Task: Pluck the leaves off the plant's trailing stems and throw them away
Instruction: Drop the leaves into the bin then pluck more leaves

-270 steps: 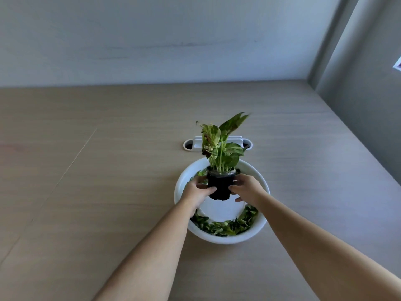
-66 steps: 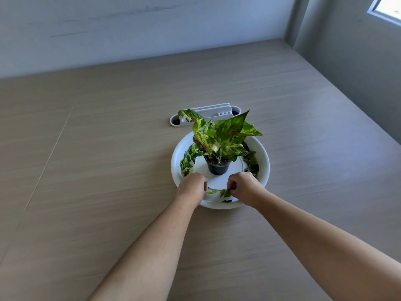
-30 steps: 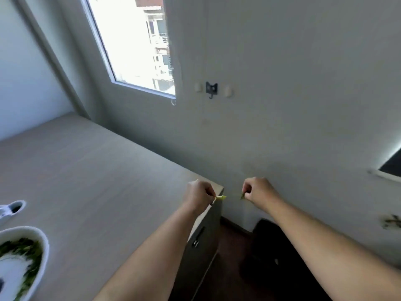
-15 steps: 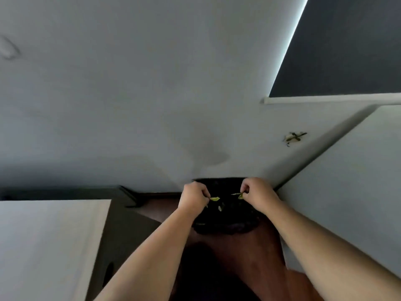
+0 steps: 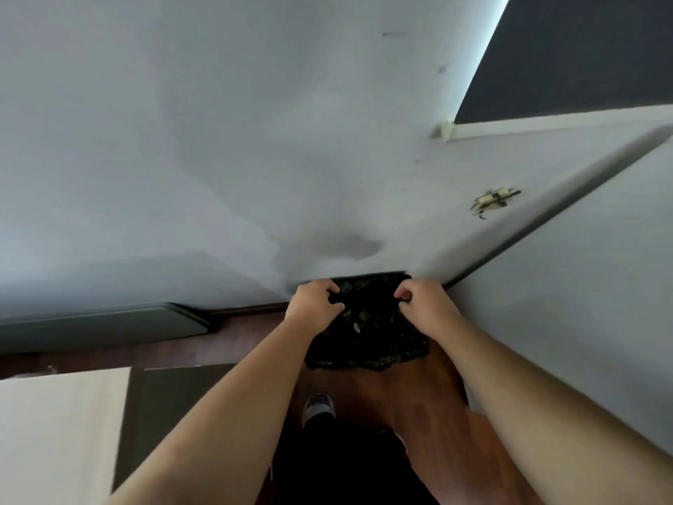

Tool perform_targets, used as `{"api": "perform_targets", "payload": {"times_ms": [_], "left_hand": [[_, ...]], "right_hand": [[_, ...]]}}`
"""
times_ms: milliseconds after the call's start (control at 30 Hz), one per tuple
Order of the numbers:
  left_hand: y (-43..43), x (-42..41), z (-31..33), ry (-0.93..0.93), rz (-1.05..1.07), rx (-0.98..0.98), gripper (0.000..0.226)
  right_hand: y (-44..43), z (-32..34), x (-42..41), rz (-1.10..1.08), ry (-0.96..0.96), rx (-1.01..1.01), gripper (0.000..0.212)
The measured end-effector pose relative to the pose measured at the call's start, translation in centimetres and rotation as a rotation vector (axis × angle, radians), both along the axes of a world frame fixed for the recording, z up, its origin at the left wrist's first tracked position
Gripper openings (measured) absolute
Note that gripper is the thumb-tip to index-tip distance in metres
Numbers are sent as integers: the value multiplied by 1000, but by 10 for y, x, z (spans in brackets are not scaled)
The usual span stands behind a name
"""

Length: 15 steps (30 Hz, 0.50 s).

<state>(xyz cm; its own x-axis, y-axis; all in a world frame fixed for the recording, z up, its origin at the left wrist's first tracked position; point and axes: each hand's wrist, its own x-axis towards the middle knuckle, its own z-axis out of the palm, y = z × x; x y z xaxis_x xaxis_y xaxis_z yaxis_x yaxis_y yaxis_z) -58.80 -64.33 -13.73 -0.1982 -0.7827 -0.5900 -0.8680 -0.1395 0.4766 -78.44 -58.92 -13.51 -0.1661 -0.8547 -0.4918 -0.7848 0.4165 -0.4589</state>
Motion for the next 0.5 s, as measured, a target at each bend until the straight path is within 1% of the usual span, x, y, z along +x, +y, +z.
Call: {"api": "perform_targets", "payload": {"times_ms": [133, 267, 367, 500], "left_hand": [[-1, 6, 43, -26, -18, -62, 28], [11, 28, 99, -56, 59, -170, 27], [31, 64, 142, -106, 132, -279, 29], [81, 146, 191, -199, 323, -402, 31]], "right_hand": [[-10, 36, 5, 19, -20, -69, 16], [-21, 88, 30, 102, -54, -181, 18], [-30, 127, 66, 244, -67, -240, 20], [-28, 174, 153, 500, -91, -355, 19]]}}
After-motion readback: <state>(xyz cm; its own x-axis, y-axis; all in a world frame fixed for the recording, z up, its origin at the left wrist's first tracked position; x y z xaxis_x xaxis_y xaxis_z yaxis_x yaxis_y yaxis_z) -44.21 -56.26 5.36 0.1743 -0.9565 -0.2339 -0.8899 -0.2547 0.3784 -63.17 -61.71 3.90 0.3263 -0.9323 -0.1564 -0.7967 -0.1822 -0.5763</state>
